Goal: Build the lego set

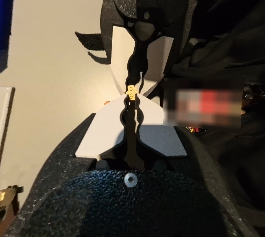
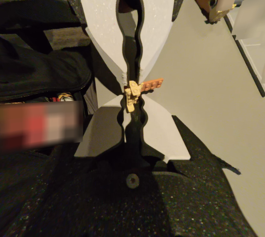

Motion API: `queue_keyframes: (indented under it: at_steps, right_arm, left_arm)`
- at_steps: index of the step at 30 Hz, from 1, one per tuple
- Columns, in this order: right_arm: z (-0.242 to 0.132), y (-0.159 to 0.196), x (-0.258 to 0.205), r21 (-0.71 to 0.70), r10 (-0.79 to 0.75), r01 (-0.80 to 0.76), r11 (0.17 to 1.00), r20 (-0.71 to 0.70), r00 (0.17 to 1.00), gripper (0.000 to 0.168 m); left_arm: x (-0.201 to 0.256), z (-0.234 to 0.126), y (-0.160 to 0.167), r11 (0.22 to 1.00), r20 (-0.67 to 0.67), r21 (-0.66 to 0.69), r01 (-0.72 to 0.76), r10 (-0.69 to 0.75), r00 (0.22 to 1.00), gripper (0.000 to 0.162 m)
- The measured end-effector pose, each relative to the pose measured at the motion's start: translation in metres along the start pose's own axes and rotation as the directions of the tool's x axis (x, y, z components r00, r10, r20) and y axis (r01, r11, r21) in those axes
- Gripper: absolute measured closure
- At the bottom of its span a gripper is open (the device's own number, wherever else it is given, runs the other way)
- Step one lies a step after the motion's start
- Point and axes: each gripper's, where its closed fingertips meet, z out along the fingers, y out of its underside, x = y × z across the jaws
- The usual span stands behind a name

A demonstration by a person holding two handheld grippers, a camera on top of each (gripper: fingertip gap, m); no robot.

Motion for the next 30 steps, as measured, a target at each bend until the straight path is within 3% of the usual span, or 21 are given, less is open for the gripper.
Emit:
queue_keyframes:
  at_steps: [30]
  right_arm:
    - [-0.015,-0.019,-0.004,0.175,0.062,-0.078,0.981,0.099,0.993,0.150]
  left_arm:
    - [0.007,-0.011,-0.020,0.995,0.027,-0.017,-0.099,0.099,0.995,0.154]
